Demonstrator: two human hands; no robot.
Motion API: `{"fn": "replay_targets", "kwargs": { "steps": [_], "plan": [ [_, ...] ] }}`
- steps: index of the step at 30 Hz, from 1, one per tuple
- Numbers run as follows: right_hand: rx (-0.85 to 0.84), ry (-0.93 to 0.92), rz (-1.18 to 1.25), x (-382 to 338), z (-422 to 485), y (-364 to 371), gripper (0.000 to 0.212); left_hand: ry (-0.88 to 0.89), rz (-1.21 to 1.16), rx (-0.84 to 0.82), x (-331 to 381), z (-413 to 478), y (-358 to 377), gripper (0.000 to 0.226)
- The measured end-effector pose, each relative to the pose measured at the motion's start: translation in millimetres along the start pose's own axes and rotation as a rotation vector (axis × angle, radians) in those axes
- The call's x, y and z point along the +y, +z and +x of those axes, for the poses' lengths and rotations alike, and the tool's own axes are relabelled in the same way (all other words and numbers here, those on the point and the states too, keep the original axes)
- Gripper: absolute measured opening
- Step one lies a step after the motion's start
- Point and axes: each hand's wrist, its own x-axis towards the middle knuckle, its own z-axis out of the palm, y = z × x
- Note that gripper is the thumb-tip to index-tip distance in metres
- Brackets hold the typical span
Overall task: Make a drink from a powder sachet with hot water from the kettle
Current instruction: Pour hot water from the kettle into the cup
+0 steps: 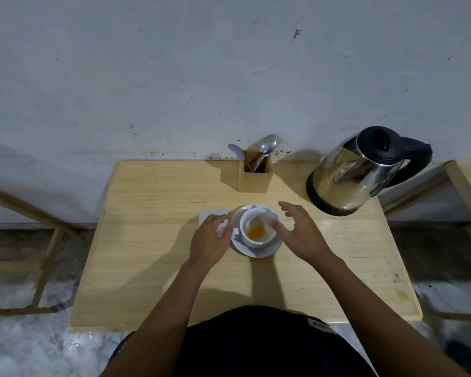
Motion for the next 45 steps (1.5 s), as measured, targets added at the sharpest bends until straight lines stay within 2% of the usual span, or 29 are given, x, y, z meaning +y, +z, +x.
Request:
{"fn": "replay_targets", "kwargs": {
  "steps": [4, 7, 9, 16, 19, 22, 29, 39, 45],
  "plan": [
    [0.168, -0.038, 0.063, -1, -6, -28, 0.038, -0.03, -0.094, -0.122, 26, -9, 9, 0.032],
    [0.3, -0.053, 0.103, 3, -14, -53, 0.032, -0.071, -0.057, -0.066, 32, -6, 18, 0.023],
    [0.387, -0.063, 0.112, 8, -18, -71, 0.028, -0.11, -0.041, -0.012, 36, -5, 23, 0.026],
    [0.536, -0.054, 0.119, 30, -15, -131, 0.026, -0.164, -0.058, 0.143, 44, -13, 38, 0.045],
    [0.647, -0.055, 0.088, 33, -5, -156, 0.026, -0.212, -0.072, 0.176, 44, -14, 41, 0.043],
    [0.714, -0.006, 0.057, 36, 7, -181, 0.038, -0.245, -0.071, 0.204, 45, -15, 46, 0.038],
    [0.534, -0.002, 0.012, 54, 45, -220, 0.065, -0.287, -0.057, 0.285, 55, -18, 56, 0.037],
    [0.28, -0.06, -0.056, 55, 94, -258, 0.059, -0.335, -0.053, 0.433, 67, -17, 72, 0.032],
    [0.182, -0.113, -0.002, 67, 114, -277, 0.066, -0.384, 0.07, 0.43, 72, -15, 74, 0.033]
  ]
}}
